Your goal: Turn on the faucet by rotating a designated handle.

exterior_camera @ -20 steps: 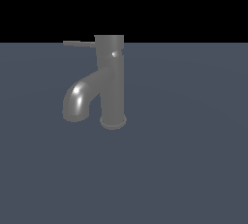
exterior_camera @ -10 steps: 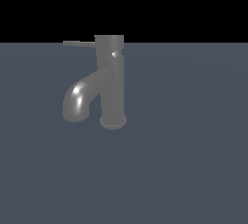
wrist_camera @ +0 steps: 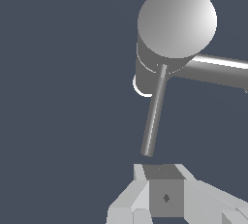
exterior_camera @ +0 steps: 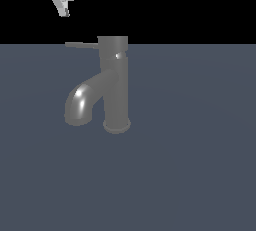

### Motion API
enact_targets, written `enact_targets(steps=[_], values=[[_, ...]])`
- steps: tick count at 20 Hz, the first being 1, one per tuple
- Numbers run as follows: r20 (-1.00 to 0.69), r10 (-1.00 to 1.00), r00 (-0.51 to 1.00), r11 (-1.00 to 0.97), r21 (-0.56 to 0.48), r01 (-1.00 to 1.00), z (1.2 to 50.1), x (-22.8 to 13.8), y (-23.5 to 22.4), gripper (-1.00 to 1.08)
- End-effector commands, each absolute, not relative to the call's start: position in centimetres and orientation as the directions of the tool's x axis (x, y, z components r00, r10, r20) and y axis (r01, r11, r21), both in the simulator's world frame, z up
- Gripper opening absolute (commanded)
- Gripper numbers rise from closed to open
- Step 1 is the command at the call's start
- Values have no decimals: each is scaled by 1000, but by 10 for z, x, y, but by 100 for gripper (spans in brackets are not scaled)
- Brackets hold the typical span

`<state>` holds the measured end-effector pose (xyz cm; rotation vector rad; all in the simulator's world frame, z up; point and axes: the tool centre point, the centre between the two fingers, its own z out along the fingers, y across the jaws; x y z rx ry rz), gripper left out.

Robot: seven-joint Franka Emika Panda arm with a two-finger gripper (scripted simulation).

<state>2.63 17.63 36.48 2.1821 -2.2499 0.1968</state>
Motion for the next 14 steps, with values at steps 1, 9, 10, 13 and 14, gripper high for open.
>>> enact_targets(steps=[1, 9, 10, 13, 14], values=[[65, -994, -92, 87, -69, -994, 343, 38, 172, -100], [14, -979, -205, 205, -17, -979, 297, 59, 160, -100], [10, -977, -213, 213, -12, -977, 294, 61, 158, -100], [3, -973, -231, 231, -3, -973, 287, 64, 156, -100], [1, -972, -235, 235, -1, -972, 285, 64, 156, -100]])
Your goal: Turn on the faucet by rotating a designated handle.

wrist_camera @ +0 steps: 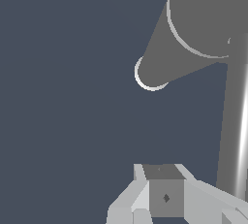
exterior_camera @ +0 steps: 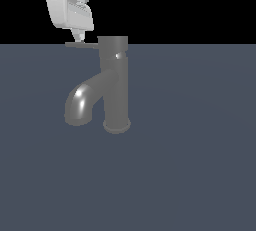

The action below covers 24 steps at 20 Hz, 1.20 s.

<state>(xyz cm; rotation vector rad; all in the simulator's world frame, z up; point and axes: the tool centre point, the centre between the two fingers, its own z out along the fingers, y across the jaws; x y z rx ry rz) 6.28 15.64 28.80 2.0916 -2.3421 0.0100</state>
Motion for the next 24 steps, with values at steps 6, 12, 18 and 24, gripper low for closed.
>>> enact_targets(steps=[6, 12, 18, 24], values=[[1, -971, -237, 237, 0, -971, 285, 64, 155, -100], [1, -971, -237, 237, 0, -971, 285, 48, 158, -100], [1, -971, -237, 237, 0, -971, 284, 32, 161, -100], [0, -971, -237, 237, 0, -971, 284, 15, 164, -100]])
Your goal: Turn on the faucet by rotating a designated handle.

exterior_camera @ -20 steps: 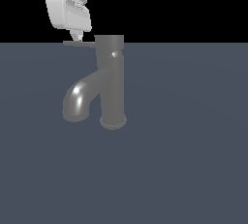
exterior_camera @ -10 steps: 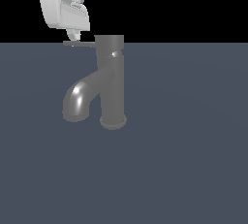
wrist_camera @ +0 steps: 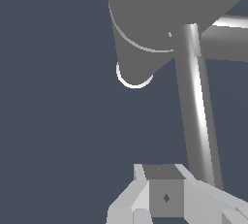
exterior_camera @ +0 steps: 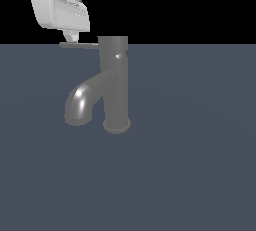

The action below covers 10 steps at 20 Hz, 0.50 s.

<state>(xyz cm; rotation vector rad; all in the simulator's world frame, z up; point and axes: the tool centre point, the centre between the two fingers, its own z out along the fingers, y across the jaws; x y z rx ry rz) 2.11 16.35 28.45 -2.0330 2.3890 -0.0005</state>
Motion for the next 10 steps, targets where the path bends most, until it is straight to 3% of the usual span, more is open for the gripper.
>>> enact_targets(steps=[1, 10], values=[[0, -971, -237, 237, 0, -971, 284, 12, 164, -100], [0, -971, -237, 237, 0, -971, 284, -15, 169, -100]])
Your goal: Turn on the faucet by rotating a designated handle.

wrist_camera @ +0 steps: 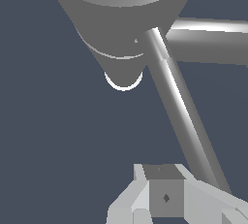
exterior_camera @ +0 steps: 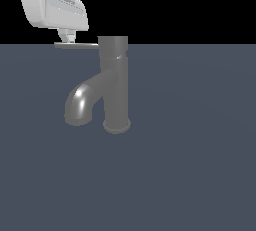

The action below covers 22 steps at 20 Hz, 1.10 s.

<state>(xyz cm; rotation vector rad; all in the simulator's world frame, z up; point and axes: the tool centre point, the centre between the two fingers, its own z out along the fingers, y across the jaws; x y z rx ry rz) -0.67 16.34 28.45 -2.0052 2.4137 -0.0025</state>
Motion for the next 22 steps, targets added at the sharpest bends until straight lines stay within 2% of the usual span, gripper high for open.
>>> enact_targets(steps=[1, 8, 22], values=[[0, -971, -237, 237, 0, -971, 284, -18, 169, -100], [0, -971, -237, 237, 0, -971, 284, -36, 173, -100], [0, -971, -239, 239, -3, -971, 284, -68, 147, -100]])
